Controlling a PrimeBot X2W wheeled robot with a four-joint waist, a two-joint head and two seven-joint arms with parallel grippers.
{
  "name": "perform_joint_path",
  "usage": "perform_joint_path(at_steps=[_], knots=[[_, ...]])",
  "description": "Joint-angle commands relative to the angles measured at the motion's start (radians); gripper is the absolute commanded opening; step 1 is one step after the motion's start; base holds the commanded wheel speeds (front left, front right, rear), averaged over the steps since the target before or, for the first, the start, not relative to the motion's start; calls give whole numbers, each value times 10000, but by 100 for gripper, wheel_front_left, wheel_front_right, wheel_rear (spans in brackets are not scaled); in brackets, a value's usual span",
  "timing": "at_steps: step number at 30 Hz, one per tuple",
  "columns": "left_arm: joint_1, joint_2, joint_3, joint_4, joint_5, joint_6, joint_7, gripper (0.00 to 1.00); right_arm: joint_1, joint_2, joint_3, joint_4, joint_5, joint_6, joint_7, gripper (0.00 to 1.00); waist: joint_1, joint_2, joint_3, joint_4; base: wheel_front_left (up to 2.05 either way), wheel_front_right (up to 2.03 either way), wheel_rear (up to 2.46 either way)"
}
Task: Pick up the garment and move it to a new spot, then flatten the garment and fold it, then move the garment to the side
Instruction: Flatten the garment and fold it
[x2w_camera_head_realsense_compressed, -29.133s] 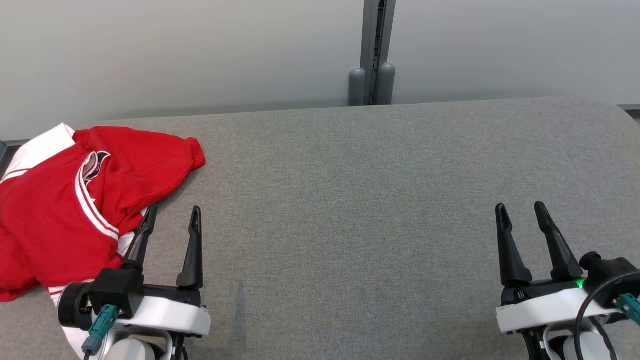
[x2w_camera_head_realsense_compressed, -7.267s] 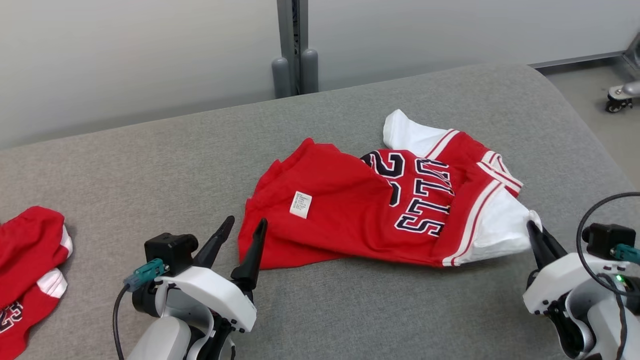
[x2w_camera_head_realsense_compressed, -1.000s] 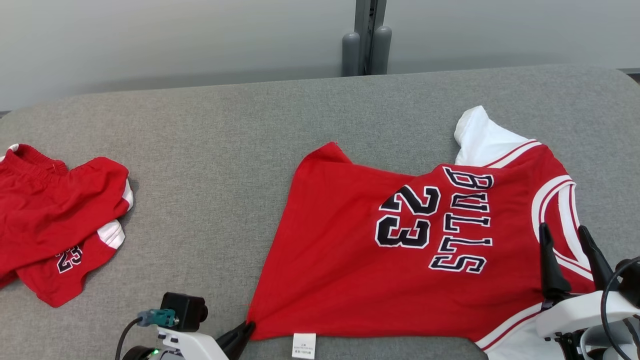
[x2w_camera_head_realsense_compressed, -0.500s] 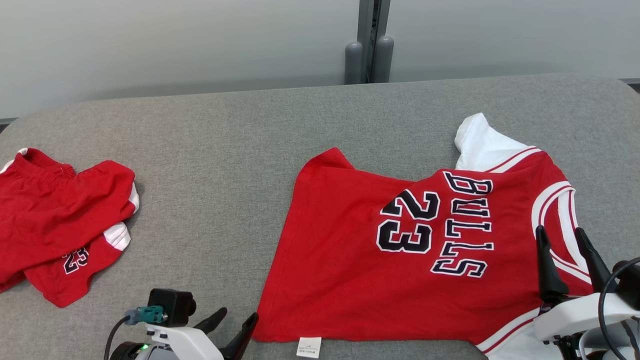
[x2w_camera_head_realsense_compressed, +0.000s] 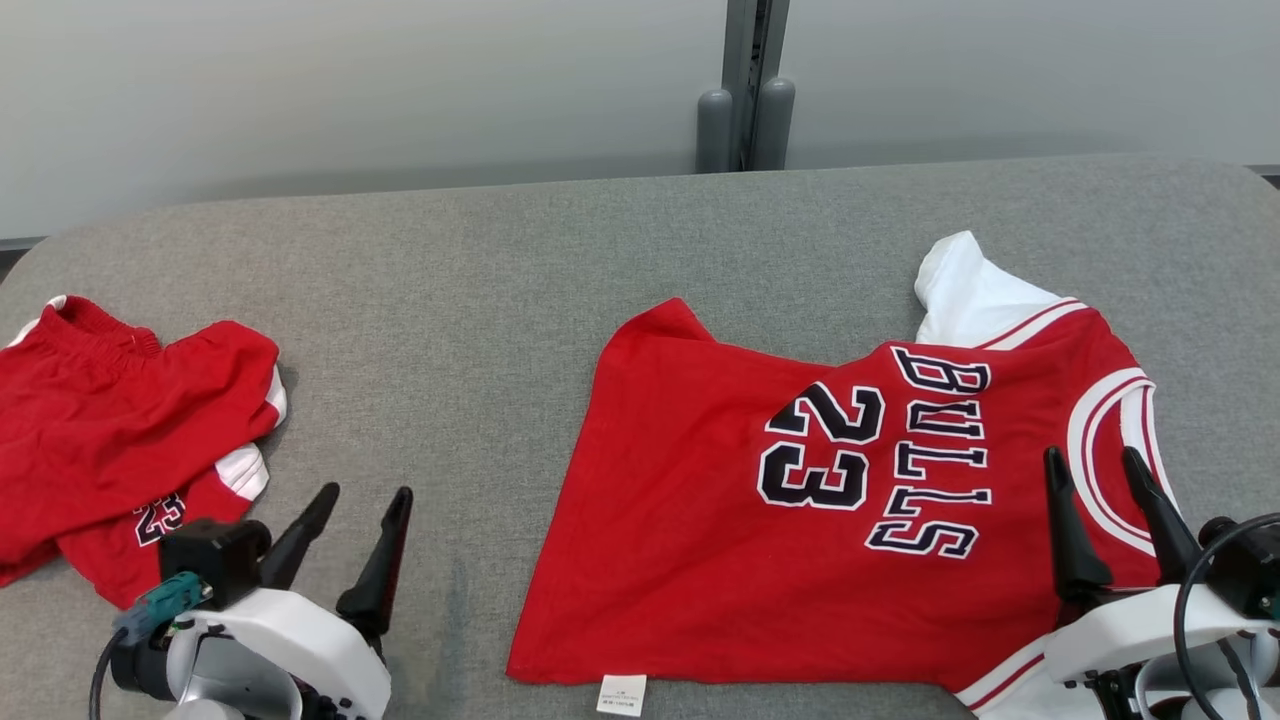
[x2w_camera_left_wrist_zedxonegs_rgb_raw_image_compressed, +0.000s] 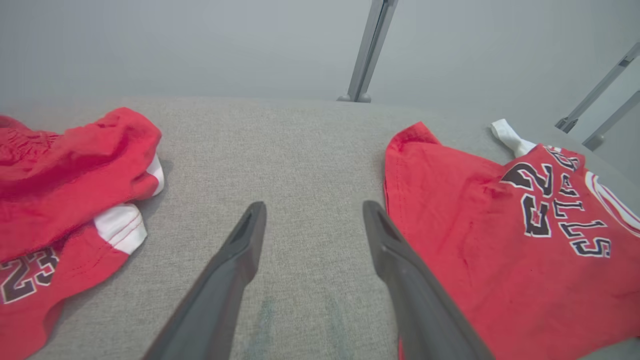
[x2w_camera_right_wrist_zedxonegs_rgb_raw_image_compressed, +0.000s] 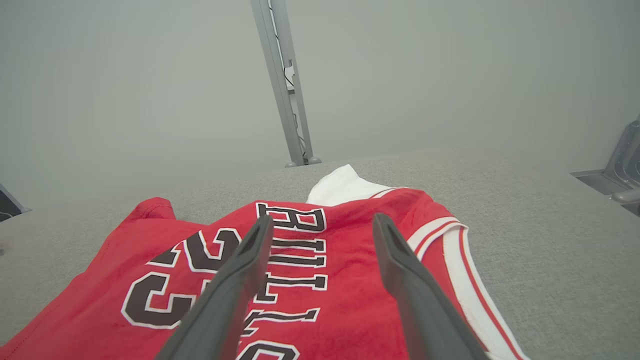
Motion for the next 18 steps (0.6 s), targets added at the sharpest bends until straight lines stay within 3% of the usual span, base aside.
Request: perform_joint_path(at_steps=[1,14,18], knots=[[-179,-51,151,58,120,56,-397,100,-67,-63,27,-30,-9,3,-111,100,0,-1,-34,-19,0,0,0],[368,-623,1008,251,406,376,-2713,100,431,-66,499,-346,169,3,-676,100,0,-1,-304,-152,0,0,0],[591,-864,1163,225,653,200,-2906,100,647,-62,445,-609,193,3,-1107,100,0,-1,-353,-105,0,0,0]])
